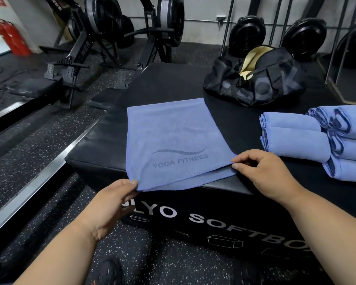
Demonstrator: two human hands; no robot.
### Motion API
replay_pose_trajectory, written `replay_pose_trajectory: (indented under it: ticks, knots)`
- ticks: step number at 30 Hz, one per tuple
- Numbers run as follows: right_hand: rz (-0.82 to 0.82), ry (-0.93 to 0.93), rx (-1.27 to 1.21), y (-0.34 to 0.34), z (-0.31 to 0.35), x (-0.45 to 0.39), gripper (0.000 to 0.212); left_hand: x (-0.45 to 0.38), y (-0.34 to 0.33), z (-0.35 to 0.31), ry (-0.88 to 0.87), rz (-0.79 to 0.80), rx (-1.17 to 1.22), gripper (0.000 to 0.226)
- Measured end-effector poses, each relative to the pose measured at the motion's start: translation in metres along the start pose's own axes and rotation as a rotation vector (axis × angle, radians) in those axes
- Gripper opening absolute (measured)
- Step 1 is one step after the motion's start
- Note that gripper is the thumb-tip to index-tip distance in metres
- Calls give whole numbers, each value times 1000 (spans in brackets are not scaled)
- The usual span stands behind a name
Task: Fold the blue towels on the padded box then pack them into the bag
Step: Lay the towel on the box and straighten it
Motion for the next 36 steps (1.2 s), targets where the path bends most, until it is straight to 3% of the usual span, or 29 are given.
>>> replay_pose_trajectory:
  ticks: [5,9,19,27,33,36]
  knots:
    - [78,76,134,2,-1,-1,18,-1,-4,2,-44,-6,-18,17]
    - [120,113,175,4,0,-1,21,3,-10,-6,-214,-124,35,21]
    - [23,161,268,-2,3,-3,17,3,-11,-30,-336,-214,204,22]
    - [30,189,258,-4,-1,-11,34,-21,-16,-37,-380,-286,72,26]
    - [111,160,208,-1,-3,-17,35,-38,-19,-50,-407,-383,16,23]
    - [174,186,203,4,-3,-17,30,-41,-19,-56,-453,-378,-131,26]
Point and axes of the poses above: each hand's wrist, its own x-axis away from the middle knuckle, its own y-axis out of the back of the hand, z = x × y, the point moved 2 cm from there along -x, towards the middle knuckle, and after that the axes turned 4 degrees about x, right-handed, at the moved point
